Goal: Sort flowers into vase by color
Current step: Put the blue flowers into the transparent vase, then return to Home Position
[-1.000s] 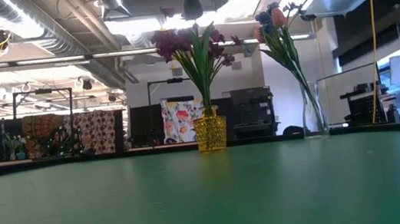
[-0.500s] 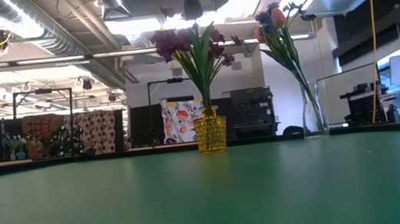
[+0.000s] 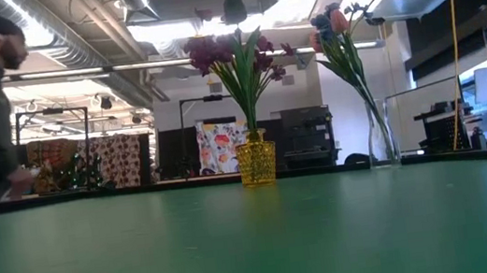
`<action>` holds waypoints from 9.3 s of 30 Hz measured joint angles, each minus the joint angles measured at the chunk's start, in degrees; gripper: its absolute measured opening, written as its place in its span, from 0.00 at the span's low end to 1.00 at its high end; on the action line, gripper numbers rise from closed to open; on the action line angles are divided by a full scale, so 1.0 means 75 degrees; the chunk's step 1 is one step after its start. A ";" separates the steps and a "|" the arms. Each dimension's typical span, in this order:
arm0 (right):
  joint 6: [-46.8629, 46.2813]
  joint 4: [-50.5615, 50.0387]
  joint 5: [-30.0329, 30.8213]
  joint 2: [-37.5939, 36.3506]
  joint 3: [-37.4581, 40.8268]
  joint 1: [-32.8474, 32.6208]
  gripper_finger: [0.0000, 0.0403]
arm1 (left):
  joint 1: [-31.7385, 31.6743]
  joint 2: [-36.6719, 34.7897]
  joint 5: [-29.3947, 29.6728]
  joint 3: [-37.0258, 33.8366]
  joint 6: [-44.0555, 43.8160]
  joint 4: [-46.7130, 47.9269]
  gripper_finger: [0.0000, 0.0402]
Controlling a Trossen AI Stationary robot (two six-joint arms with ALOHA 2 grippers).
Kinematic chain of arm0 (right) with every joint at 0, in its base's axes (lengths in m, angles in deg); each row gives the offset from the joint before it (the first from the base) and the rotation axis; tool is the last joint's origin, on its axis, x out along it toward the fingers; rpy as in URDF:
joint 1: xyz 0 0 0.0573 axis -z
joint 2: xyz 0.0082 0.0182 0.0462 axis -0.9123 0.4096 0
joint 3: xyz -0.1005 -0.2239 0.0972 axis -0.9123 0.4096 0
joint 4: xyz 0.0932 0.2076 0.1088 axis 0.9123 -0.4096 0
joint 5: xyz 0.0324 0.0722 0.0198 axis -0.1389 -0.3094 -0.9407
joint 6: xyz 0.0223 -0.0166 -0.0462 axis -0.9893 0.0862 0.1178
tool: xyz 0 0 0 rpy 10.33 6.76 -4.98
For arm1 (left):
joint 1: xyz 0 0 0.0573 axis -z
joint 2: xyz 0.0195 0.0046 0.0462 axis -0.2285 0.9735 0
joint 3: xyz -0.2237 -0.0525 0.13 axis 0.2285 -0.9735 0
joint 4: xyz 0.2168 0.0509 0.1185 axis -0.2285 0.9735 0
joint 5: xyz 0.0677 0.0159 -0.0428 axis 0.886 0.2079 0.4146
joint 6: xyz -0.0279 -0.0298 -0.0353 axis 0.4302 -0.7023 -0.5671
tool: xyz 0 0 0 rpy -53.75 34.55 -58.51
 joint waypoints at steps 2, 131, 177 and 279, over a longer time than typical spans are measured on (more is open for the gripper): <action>0.0114 -0.0461 0.0670 -0.0245 0.0000 0.0000 0.03 | 0.0138 -0.0351 0.0358 0.0000 0.0262 0.0453 0.34; -0.1504 -0.0367 -0.2315 -0.2838 0.3351 0.1360 0.50 | 0.0771 -0.3129 0.3177 -0.0667 0.0230 0.4382 0.33; 0.0595 -0.2330 -0.3266 -0.5436 0.3593 -0.0248 0.00 | -0.1269 -0.6788 -0.0747 -0.7365 -0.0372 -0.0397 0.00; 0.0725 -0.0536 -0.1709 -0.5419 0.5208 -0.0248 0.03 | -0.1257 -1.0781 -0.1592 -0.8594 -0.1117 0.2767 0.00</action>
